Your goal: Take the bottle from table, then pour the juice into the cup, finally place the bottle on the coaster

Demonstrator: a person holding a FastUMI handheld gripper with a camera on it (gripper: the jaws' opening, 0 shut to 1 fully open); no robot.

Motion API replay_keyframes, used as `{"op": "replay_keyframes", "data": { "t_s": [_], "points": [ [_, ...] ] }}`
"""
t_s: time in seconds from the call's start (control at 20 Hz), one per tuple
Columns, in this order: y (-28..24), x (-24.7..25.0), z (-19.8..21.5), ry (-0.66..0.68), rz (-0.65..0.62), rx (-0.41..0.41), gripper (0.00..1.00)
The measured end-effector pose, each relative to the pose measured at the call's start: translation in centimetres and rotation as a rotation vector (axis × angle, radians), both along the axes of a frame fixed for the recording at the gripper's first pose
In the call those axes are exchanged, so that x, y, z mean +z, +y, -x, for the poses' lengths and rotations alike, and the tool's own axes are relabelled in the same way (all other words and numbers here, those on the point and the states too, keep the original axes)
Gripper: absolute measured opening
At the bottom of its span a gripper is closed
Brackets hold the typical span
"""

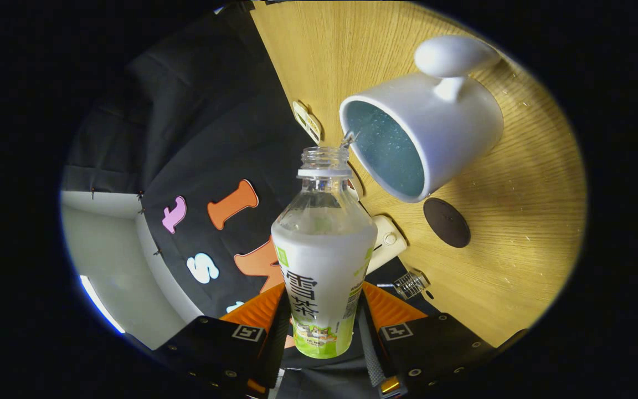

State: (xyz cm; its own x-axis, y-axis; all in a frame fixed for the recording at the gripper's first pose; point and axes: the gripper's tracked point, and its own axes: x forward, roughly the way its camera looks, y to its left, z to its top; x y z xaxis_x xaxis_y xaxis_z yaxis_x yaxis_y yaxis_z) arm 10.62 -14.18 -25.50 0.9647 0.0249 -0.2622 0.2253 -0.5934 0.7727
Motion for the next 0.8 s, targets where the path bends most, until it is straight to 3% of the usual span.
{"op": "replay_keyframes", "data": {
  "t_s": [0.8],
  "points": [
    [-0.03,0.86,-0.44,-0.016,-0.15,-0.055,0.62]
  ]
}}
